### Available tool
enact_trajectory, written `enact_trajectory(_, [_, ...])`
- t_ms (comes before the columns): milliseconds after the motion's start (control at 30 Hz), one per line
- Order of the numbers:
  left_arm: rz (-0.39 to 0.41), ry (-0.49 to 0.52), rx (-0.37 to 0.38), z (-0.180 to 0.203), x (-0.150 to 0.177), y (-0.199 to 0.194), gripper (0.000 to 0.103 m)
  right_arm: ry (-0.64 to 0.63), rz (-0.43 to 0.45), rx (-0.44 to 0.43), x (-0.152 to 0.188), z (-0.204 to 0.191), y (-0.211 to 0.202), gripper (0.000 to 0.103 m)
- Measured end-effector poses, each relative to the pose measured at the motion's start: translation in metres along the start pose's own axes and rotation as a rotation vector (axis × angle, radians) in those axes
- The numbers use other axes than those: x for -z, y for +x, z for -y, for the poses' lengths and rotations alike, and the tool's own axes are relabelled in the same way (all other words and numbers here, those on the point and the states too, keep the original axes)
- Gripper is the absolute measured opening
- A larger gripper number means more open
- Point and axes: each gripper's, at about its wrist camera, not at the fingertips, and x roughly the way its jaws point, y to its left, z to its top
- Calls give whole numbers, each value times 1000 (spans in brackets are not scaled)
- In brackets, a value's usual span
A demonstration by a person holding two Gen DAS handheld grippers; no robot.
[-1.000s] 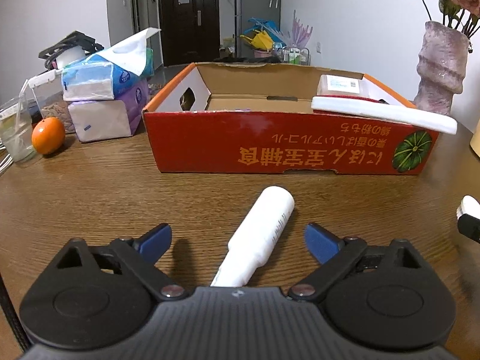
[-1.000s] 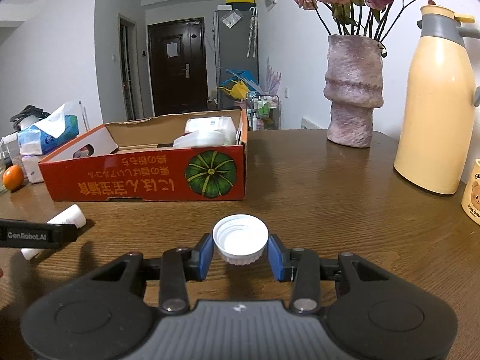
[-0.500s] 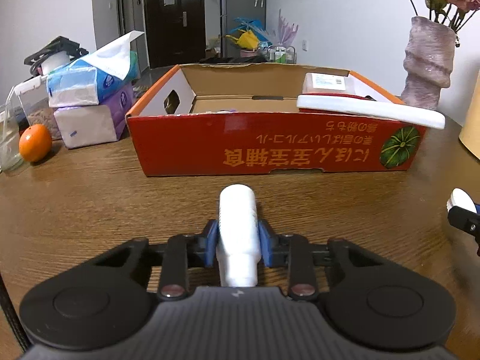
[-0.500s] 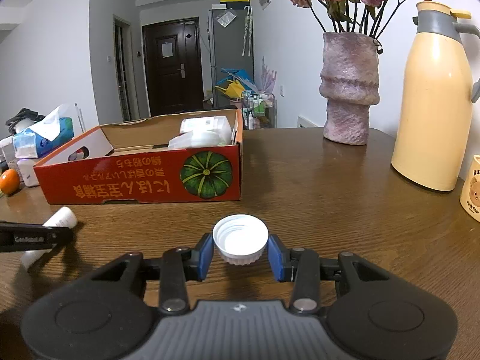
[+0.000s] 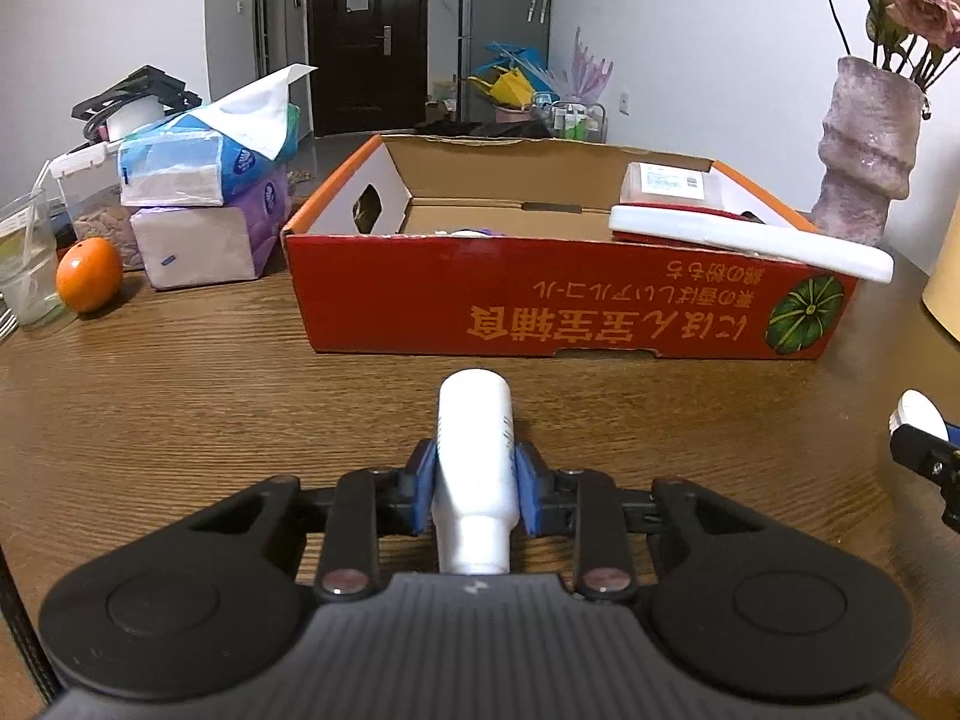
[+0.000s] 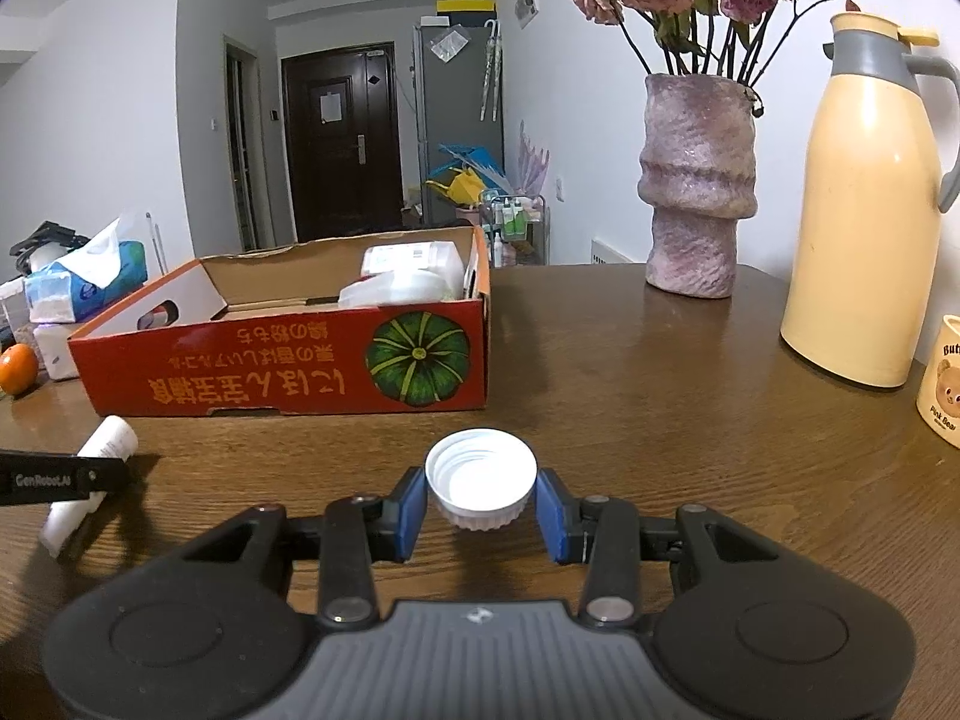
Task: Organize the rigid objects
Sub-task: 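Carry the spray bottle and screw cap over the cardboard box with both tools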
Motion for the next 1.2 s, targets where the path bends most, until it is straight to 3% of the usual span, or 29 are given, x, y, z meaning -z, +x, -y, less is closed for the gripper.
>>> enact_trajectory(1200, [137,-53,-27,-6,-32,-51,28,-14,99,-117,-22,-57,-18,38])
